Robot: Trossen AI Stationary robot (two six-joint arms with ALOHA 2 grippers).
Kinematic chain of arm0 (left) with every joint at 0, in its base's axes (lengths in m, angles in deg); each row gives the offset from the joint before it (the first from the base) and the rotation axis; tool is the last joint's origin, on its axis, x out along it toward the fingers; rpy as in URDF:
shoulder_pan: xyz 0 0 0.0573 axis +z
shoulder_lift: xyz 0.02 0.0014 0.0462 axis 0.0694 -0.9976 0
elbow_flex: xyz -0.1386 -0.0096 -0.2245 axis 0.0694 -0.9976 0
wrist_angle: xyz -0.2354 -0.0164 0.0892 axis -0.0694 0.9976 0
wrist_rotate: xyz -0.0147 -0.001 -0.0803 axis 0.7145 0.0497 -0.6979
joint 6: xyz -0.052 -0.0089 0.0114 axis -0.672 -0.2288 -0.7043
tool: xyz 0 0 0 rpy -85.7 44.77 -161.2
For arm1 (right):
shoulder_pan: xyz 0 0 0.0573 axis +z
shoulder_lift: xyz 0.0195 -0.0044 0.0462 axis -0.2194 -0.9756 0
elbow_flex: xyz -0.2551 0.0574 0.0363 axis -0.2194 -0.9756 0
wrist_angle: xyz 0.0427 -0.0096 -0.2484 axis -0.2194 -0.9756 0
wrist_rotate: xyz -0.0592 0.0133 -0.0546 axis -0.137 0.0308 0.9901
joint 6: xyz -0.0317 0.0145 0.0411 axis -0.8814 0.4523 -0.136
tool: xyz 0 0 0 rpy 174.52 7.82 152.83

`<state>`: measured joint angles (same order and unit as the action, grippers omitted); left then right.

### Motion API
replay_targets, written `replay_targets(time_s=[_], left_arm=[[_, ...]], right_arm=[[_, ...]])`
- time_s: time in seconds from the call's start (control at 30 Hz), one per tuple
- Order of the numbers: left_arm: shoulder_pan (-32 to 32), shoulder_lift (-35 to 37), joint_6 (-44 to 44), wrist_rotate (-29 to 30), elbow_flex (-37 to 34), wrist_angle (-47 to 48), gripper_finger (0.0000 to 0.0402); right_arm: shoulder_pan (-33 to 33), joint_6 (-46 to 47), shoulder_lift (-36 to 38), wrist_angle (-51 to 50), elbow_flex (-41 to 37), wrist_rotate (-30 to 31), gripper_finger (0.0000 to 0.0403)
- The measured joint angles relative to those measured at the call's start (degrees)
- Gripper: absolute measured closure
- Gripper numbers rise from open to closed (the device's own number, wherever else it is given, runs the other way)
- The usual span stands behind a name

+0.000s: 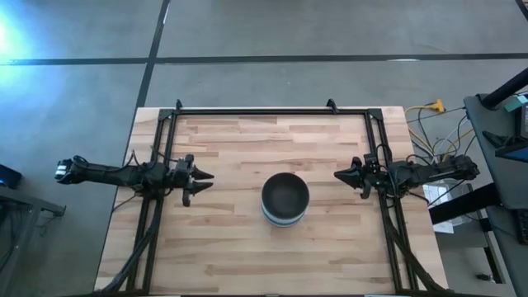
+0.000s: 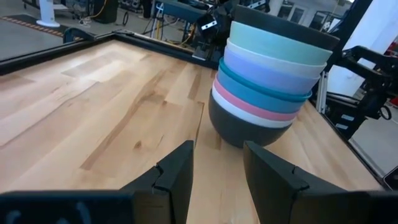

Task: Nest bowls inside each other
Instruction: Return to Home Position

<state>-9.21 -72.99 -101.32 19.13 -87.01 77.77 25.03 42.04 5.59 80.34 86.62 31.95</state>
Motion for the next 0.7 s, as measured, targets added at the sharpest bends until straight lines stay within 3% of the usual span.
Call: replay_targets(time_s=[0.7], left_arm=[[0.0,-1.4,0.0,0.1,0.0,0.0,0.0277]], right_arm=[[0.0,0.0,0.0,0.0,0.0,0.0,0.0364]])
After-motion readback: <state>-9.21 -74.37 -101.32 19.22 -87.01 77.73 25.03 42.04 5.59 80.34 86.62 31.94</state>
